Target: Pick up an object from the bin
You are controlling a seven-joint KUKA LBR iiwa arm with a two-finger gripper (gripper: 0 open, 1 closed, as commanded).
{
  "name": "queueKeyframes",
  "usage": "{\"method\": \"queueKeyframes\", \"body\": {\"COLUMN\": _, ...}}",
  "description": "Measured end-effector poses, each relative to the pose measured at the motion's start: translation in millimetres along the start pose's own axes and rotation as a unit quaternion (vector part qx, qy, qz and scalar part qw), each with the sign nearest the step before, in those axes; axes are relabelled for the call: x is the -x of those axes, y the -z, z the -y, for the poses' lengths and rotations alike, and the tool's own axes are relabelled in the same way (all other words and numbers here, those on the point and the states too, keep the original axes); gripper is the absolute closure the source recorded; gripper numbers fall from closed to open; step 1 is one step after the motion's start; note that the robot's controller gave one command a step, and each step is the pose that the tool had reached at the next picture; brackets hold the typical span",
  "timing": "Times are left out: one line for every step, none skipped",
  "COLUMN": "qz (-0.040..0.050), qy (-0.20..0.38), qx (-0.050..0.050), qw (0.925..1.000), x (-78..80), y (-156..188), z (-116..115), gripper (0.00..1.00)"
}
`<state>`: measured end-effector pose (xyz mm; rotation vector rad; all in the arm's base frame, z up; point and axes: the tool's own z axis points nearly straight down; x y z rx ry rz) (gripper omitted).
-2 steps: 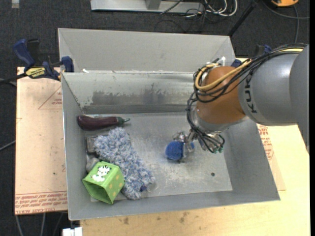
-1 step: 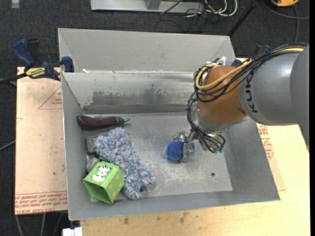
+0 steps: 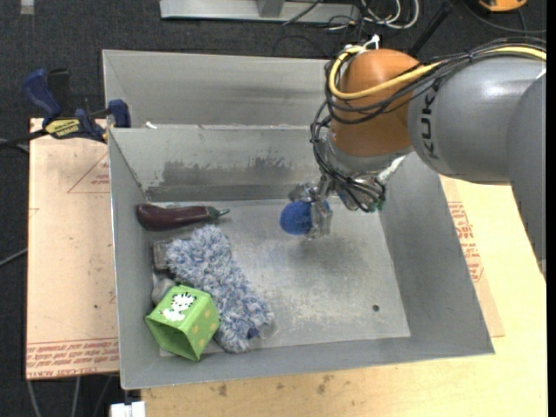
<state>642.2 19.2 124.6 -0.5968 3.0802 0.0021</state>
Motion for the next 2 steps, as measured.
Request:
{"method": "queueKeyframes", "body": {"qz": 0.0000, "qy": 0.000, "qx": 0.000, "qw": 1.0000, "x": -0.1, "y": 0.0, "z": 0.2, "gripper": 1.00}}
{"method": "queueKeyframes", "body": {"qz": 0.0000, "qy": 0.010, "qx": 0.000, "qw": 1.0000, "x": -15.6, "y": 115.7, "z": -20.0, "gripper": 1.00}}
